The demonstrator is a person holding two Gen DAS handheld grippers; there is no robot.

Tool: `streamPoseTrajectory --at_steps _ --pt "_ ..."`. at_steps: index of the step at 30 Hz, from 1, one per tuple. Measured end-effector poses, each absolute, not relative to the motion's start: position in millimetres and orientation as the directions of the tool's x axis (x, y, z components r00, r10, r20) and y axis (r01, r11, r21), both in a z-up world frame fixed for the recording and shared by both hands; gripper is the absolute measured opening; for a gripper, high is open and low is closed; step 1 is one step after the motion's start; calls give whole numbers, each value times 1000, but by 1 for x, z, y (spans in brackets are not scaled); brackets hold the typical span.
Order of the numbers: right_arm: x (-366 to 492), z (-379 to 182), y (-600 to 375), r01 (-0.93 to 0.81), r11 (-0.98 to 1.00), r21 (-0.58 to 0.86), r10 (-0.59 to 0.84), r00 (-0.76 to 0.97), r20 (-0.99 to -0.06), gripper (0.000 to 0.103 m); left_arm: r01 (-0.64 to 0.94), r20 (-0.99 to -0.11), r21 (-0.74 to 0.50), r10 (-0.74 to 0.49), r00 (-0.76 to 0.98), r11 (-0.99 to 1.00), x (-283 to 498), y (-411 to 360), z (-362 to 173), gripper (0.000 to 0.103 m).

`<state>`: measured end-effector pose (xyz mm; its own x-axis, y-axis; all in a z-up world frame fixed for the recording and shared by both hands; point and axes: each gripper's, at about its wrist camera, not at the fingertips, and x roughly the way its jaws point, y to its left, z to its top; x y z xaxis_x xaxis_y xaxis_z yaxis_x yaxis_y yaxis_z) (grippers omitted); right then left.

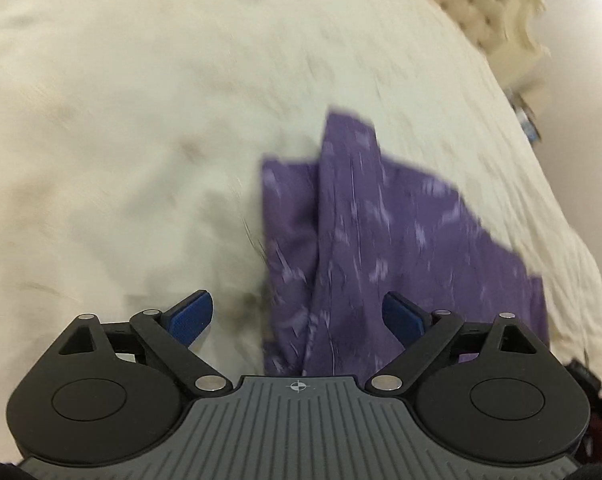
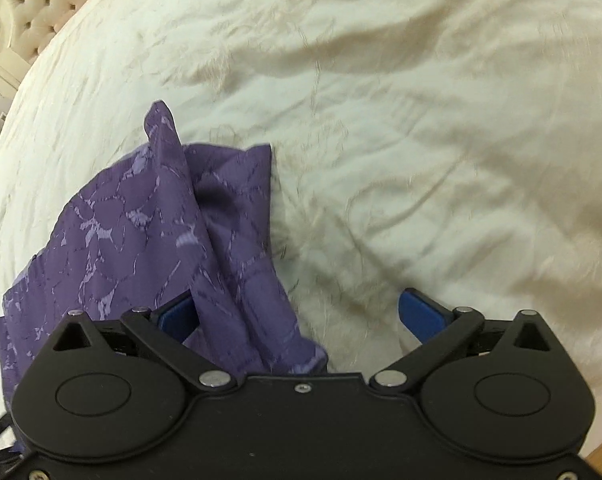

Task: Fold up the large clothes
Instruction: 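Fold the held edge over the jacket and open both tools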

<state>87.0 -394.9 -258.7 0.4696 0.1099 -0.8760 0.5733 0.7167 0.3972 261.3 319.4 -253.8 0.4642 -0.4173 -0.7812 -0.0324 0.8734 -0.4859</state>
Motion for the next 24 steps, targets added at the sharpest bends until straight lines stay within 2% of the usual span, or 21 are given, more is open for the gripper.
streamPoseTrajectory --at_steps 8,17,24 --pt "96 -244 -407 555 721 416 72 537 -841 102 -21 -758 -407 -325 566 913 251 300 -201 93" --pt "109 -236 -425 344 777 527 273 571 -774 102 39 -718 -430 -368 591 902 250 201 -179 93" --pt "115 -250 -421 174 783 597 460 484 -745 102 111 -743 -388 -382 550 915 248 122 -181 93"
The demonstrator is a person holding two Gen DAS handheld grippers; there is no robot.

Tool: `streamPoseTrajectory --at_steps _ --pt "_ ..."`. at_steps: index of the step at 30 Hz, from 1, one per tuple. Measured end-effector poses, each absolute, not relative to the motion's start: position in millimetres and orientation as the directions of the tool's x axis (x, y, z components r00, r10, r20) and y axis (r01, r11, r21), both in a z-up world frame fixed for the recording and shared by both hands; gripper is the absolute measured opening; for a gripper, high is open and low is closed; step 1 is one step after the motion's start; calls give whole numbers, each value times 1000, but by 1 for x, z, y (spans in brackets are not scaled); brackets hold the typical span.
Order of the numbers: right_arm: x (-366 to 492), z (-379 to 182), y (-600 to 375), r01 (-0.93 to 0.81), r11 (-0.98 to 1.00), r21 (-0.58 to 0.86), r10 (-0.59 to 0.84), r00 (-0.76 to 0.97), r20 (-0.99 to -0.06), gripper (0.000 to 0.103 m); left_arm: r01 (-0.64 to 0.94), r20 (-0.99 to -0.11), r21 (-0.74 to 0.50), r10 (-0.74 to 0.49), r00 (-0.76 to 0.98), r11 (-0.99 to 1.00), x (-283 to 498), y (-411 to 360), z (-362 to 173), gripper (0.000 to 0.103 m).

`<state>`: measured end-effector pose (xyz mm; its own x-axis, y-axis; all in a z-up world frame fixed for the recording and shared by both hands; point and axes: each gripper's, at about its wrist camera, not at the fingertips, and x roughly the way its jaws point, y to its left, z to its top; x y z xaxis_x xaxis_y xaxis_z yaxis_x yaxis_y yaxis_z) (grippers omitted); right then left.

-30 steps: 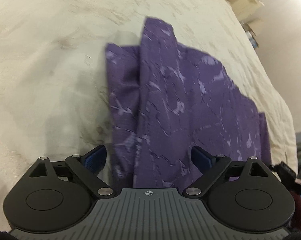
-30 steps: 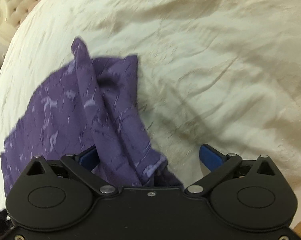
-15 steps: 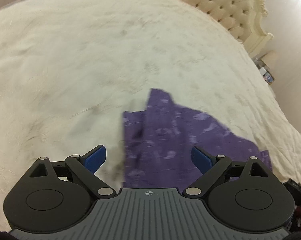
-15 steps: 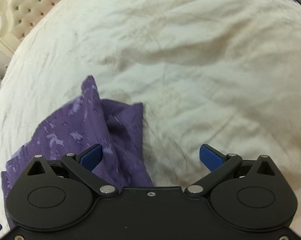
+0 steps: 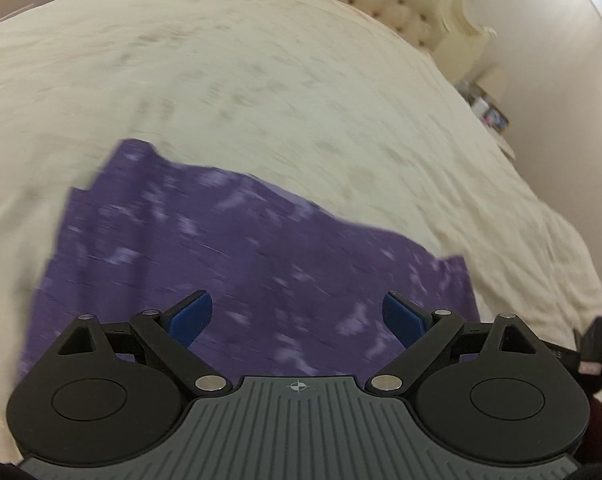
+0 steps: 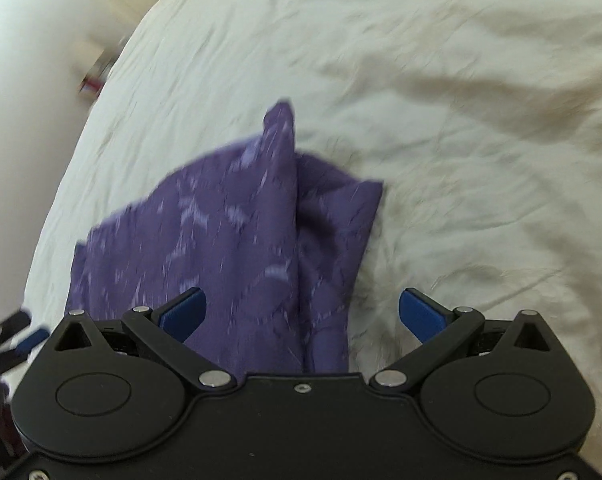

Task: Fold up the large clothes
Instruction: 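Fold the held edge over the jacket and open both tools, then close the left tool on the jacket edge while the right tool grasps the fold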

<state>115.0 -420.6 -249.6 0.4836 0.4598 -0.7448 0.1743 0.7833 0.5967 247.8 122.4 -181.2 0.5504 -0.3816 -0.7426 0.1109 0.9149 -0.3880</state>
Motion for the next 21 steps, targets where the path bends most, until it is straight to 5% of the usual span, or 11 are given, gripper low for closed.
streamPoseTrajectory --at_steps 21 --pt "143 -291 -406 83 710 700 644 326 -692 103 132 -793 -257 -287 538 957 287 32 -209 93"
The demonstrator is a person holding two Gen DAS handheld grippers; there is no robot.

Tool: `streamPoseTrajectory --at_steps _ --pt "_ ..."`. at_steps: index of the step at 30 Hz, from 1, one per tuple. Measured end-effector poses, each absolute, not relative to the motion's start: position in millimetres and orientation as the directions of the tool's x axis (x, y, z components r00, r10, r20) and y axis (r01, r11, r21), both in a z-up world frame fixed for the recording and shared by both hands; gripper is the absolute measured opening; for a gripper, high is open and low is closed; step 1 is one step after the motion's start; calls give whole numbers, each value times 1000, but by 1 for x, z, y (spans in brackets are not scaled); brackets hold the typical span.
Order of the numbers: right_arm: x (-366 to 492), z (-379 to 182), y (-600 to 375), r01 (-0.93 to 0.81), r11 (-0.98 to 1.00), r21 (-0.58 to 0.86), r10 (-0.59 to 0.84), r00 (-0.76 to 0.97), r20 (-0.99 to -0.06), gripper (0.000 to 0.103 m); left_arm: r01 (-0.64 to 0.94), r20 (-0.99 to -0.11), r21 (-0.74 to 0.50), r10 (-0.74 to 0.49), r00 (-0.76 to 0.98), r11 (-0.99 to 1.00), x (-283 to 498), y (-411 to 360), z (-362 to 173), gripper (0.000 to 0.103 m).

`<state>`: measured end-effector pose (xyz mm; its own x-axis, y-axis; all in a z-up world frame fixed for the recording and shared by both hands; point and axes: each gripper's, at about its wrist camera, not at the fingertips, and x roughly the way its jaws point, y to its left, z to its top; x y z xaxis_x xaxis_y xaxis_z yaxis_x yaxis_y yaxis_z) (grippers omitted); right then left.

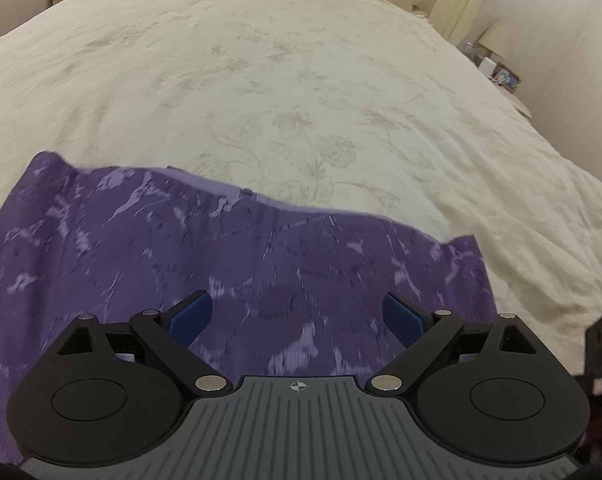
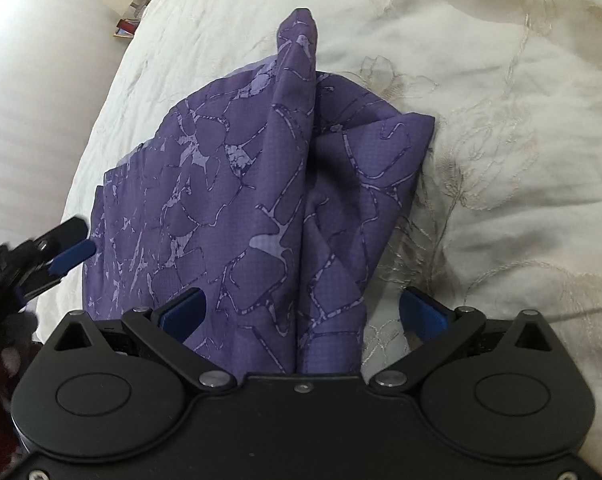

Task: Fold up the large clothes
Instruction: 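Close the left tool on the jacket edge while the right tool grasps the fold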

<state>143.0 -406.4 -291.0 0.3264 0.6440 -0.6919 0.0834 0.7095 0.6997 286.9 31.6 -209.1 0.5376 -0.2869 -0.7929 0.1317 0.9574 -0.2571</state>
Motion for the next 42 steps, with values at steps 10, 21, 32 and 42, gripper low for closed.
streamPoseTrajectory --at_steps 10,21,32,42 --pt "146 -300 -424 79 652 754 705 302 -642 103 89 -836 -203 -221 502 975 325 20 -233 33" --pt "152 -294 -421 69 652 755 711 290 -640 96 83 -852 -199 -214 478 976 337 24 -263 14" --pt "165 -265 -420 54 616 786 754 248 -608 32 52 -815 -256 -245 525 965 315 38 -239 15" --pt "163 -229 -409 2 611 792 761 274 -588 31 -17 -824 -279 -230 517 960 229 64 -236 15"
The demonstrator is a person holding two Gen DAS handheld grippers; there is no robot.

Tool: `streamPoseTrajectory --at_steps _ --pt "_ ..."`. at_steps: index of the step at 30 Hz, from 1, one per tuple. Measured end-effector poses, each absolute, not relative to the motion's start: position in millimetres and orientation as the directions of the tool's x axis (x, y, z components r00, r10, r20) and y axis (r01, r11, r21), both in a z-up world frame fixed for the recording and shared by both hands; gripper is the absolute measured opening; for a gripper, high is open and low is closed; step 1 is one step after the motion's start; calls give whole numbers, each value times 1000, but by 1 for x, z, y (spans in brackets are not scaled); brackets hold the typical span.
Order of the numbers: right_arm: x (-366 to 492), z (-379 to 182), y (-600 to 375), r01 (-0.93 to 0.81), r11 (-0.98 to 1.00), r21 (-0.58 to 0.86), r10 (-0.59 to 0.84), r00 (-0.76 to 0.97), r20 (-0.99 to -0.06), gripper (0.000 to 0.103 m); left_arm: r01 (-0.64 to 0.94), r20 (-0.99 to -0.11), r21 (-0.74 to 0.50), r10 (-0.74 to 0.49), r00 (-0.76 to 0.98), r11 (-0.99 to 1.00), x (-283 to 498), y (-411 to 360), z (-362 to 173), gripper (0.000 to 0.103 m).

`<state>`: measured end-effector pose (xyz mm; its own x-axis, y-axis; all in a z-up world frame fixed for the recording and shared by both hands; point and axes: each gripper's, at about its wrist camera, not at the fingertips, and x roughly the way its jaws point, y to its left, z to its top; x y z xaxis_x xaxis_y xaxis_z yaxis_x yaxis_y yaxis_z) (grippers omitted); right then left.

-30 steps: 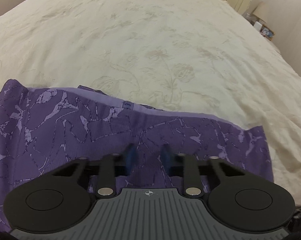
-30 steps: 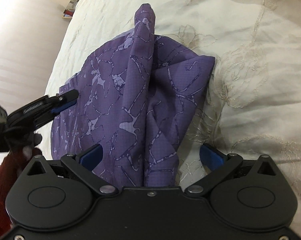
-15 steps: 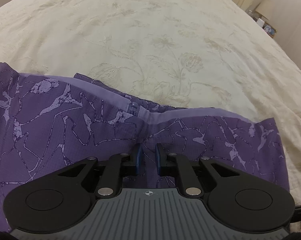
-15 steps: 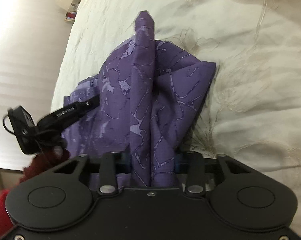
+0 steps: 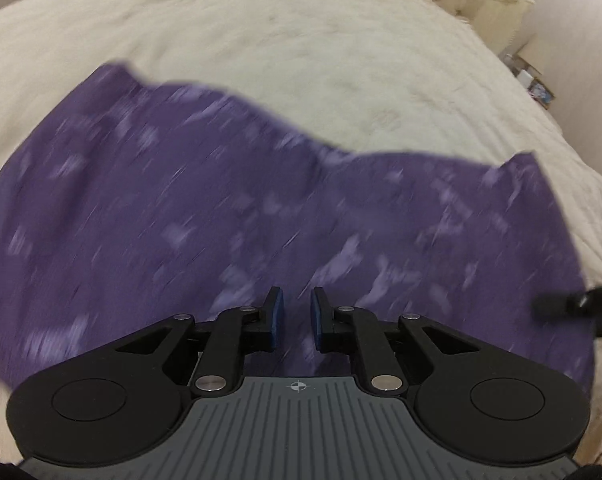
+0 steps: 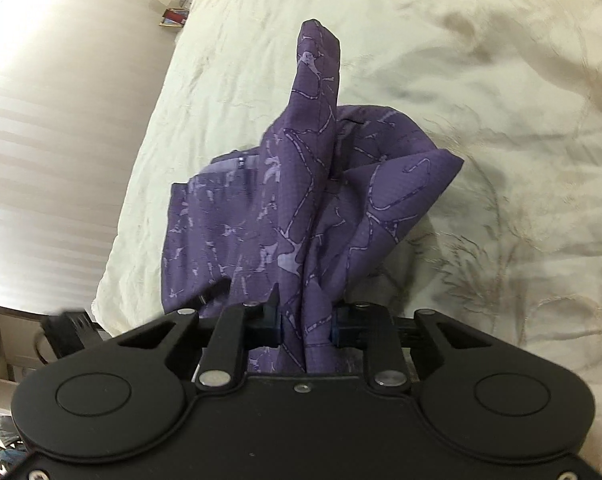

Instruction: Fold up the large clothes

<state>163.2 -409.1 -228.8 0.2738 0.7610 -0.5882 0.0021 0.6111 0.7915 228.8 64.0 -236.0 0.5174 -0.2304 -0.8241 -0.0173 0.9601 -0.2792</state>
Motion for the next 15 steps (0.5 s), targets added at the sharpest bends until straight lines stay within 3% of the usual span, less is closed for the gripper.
streamPoseTrajectory --at_steps 8,15 --pt "168 -209 -382 -35 603 797 772 277 -572 30 -41 -817 -355 -289 499 934 232 79 -266 14" --pt "163 -171 -351 -80 618 782 758 323 -566 30 64 -811 -381 -367 455 922 240 94 -258 15"
